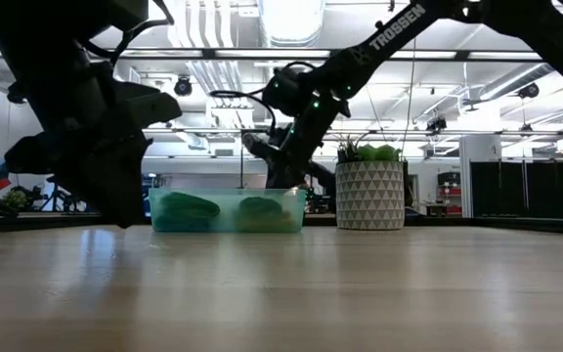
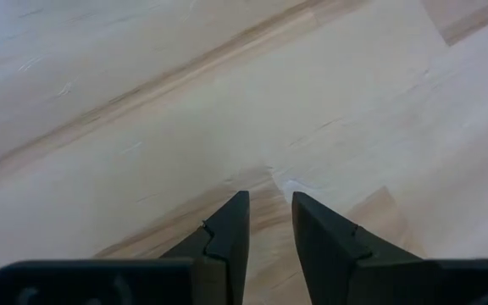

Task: Fold microfiber towels
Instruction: Put the folded light green microfiber towel into the light blue bin

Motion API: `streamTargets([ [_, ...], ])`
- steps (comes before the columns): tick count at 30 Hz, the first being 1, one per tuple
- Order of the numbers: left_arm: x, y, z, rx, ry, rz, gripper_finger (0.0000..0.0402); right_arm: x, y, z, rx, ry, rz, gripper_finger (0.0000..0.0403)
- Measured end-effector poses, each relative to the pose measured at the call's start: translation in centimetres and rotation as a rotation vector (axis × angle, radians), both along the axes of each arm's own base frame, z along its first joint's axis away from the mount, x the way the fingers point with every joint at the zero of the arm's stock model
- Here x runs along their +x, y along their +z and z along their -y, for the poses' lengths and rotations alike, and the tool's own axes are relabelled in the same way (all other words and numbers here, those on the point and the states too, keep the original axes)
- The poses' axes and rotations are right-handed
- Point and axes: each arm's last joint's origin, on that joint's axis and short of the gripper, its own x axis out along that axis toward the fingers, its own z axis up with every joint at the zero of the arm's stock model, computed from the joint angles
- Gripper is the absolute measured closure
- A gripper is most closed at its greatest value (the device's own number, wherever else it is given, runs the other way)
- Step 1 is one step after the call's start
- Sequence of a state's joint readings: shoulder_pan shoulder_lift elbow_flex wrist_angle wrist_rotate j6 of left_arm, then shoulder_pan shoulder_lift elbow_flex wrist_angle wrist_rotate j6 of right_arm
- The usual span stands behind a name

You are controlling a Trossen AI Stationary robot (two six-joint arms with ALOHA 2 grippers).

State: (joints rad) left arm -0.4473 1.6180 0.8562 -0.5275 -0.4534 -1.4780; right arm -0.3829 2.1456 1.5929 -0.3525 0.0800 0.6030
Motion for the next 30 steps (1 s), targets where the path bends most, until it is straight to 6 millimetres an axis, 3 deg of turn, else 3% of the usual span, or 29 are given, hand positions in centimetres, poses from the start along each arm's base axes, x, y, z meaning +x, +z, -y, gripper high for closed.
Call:
streamTargets([
  [9,0.1,0.0,0.1,-0.012,-0.005,0.009,0.0325,-0.2,0.3,0.3,-0.057,-0.012,-0.073,0.0325],
  [17,0.2,0.1,0.1,0.008,-0.047,0.003,0.0325,0.3,3.5,0.6,-0.129,0.015,-0.106,0.0234],
  [22,0.2,0.1,0.1,0.024,-0.075,-0.006,0.0325,0.3,5.5,0.8,-0.176,0.048,-0.146,0.0199],
  [26,0.2,0.1,0.1,0.033,-0.091,-0.011,0.0325,0.5,6.5,1.0,-0.214,0.124,-0.167,0.0214],
  [30,0.2,0.1,0.0,0.042,-0.091,-0.009,0.0325,1.0,5.4,1.8,-0.153,0.191,-0.151,0.0303],
])
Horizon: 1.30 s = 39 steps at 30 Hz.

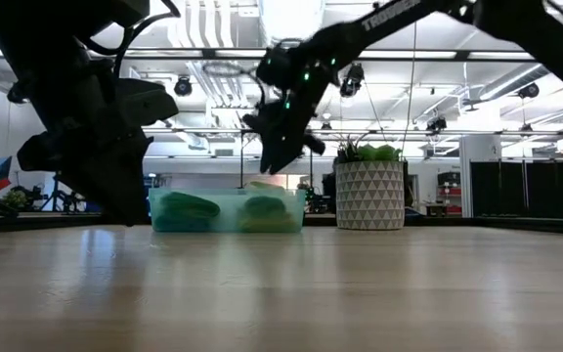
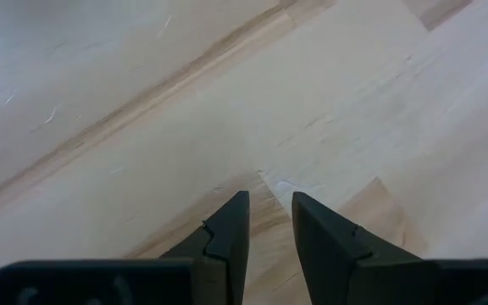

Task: Fold microfiber towels
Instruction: Put the folded light green microfiber towel into the light blue bin, then return to Home Position

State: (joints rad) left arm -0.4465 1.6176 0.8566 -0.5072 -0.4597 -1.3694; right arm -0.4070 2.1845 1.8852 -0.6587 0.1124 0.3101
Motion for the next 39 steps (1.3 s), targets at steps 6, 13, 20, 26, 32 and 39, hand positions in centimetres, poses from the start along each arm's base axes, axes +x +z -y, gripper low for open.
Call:
streamTargets([
  [6,0.0,0.0,0.0,0.012,-0.015,-0.002,0.0325,1.2,-3.6,1.3,0.053,-0.018,-0.095,0.0389],
  [13,0.0,0.0,0.0,0.029,-0.064,-0.021,0.0325,1.9,-1.4,2.0,0.022,-0.031,-0.106,0.0394],
  [20,0.2,0.0,-0.4,0.05,-0.095,-0.035,0.0325,2.4,-2.1,3.3,0.043,-0.023,-0.098,0.0394],
  [26,0.4,0.2,-0.7,0.075,-0.134,-0.041,0.0325,2.5,-3.3,3.4,0.083,-0.017,-0.114,0.0394],
  [32,0.1,1.9,-1.1,0.154,-0.298,-0.037,0.0325,0.2,7.3,0.3,-0.1,0.142,0.019,0.0394],
  [39,-0.4,5.7,-2.0,0.279,-0.395,0.054,0.0325,-5.4,14.3,-9.0,-0.193,0.298,0.277,0.0394],
])
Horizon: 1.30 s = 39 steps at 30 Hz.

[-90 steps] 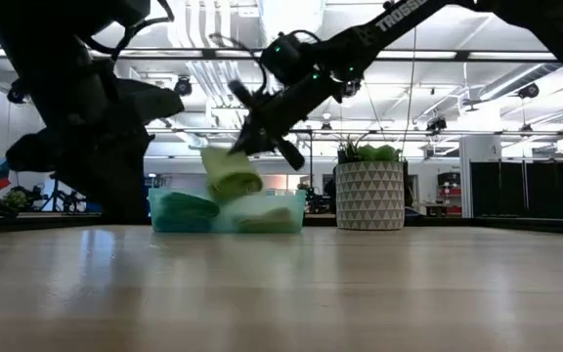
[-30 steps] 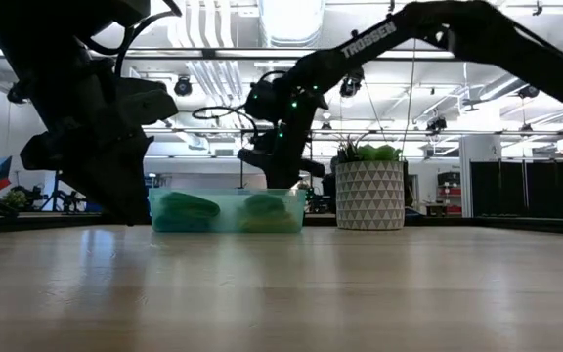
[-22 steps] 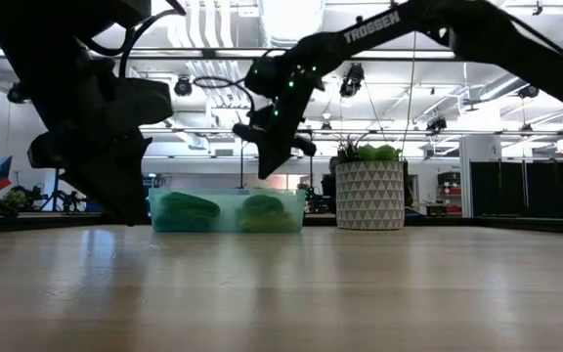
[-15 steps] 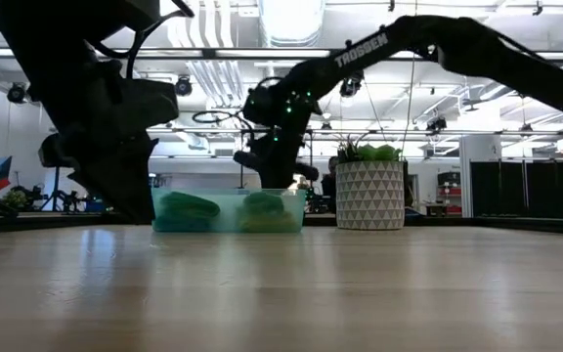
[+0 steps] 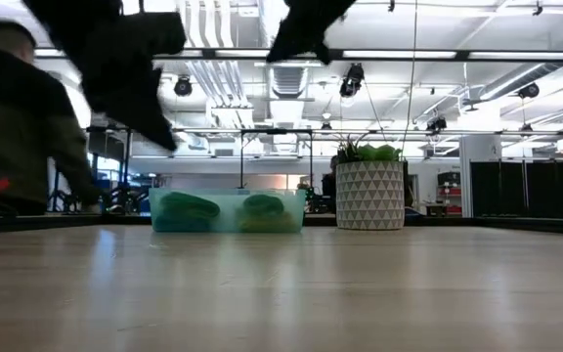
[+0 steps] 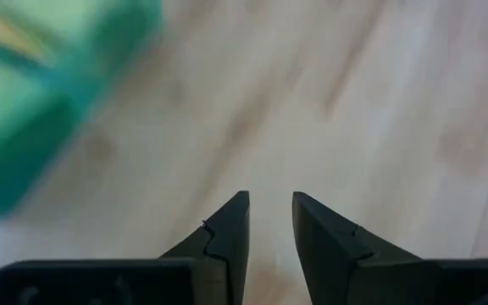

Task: Fold microfiber towels
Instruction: Return to Home Position

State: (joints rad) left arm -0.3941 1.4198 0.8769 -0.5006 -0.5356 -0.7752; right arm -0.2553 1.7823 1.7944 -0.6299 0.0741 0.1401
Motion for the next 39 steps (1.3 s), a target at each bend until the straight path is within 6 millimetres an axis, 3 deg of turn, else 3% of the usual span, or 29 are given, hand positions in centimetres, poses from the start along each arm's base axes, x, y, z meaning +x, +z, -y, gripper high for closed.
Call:
streamTargets([
  [4,-0.1,3.3,-0.3,0.091,0.032,0.25,0.0325,-3.5,-0.2,-7.0,0.082,0.156,0.284,0.0394],
  [8,0.1,8.1,-1.0,0.237,-0.102,0.547,0.0325,-5.0,-2.3,-11.9,0.113,0.346,0.669,0.0394],
  [10,0.1,10.7,-2.0,0.333,-0.18,0.68,0.0325,-5.5,-2.8,-12.3,0.055,0.382,0.823,0.0394],
  [13,-1.4,14.3,-4.4,0.427,-0.171,0.855,0.0325,-7.5,-1.4,-11.6,0.011,0.362,0.986,0.0394],
  [17,-6.2,17.6,-7.2,0.48,-0.067,0.96,0.0325,-11.7,1.3,-11.3,-0.102,0.361,1.065,0.0394],
  [20,-11.0,18.8,-8.1,0.532,-0.071,0.957,0.0325,-16.7,2.6,-11.2,-0.215,0.37,1.095,0.0394],
  [24,-15.7,17.5,-8.9,0.472,-0.042,0.971,0.0325,-23.7,1.5,-10.3,-0.231,0.208,1.114,0.0394],
  [28,-20.0,14.6,-9.6,0.351,0.03,1.128,0.0325,-27.6,-1.5,-9.9,-0.157,0.076,1.179,0.0394],
  [33,-20.8,8.8,-9.8,0.289,0.037,1.144,0.0325,-28.9,-5.6,-9.7,-0.039,0.039,1.171,0.0394],
  [36,-19.5,6.6,-9.6,0.259,0.056,1.08,0.0325,-29.9,-7.5,-9.7,-0.004,0.034,1.204,0.0394],
  [39,-18.8,6.4,-9.3,0.229,0.005,1.092,0.0325,-31.2,-8.8,-9.6,0.001,0.002,1.258,0.0394],
])
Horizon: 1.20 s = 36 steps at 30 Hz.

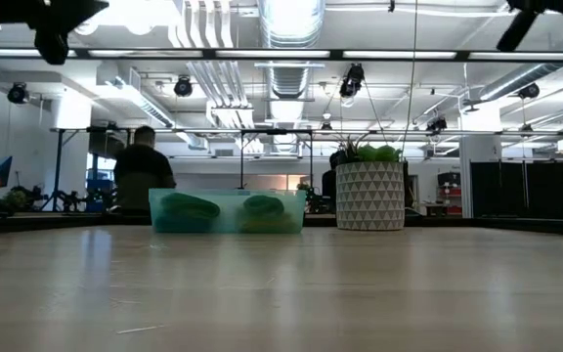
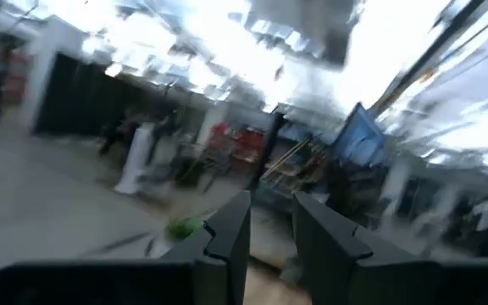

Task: Fold microfiber towels
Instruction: Return to Home Position

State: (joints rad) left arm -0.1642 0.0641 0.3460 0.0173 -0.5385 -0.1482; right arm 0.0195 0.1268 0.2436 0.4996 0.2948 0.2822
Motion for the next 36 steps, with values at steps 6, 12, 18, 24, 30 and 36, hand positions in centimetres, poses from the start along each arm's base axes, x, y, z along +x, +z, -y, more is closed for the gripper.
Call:
streamTargets([
  [6,0.1,-1.6,0.0,-0.092,-0.031,-0.059,0.0325,-1.0,-1.7,0.2,0.029,-0.073,0.036,0.0394],
  [12,1.3,-4.0,0.3,-0.136,-0.067,-0.042,0.0325,0.4,-4.1,0.0,0.137,0.055,-0.145,0.0394],
  [18,2.8,-8.4,0.5,-0.247,-0.071,0.05,0.0325,1.4,-6.9,-0.2,0.178,0.182,-0.122,0.0394],
  [24,2.7,-8.5,0.2,-0.276,0.034,0.063,0.0325,2.0,-8.5,-0.5,0.188,0.274,-0.24,0.0394],
  [30,2.8,-8.7,0.3,-0.268,0.039,0.04,0.0325,2.3,-9.8,-0.5,0.142,0.241,-0.404,0.0394],
  [36,3.0,-8.9,0.3,-0.262,0.042,0.01,0.0325,2.5,-11.2,-0.5,0.211,0.248,-0.535,0.0394],
])
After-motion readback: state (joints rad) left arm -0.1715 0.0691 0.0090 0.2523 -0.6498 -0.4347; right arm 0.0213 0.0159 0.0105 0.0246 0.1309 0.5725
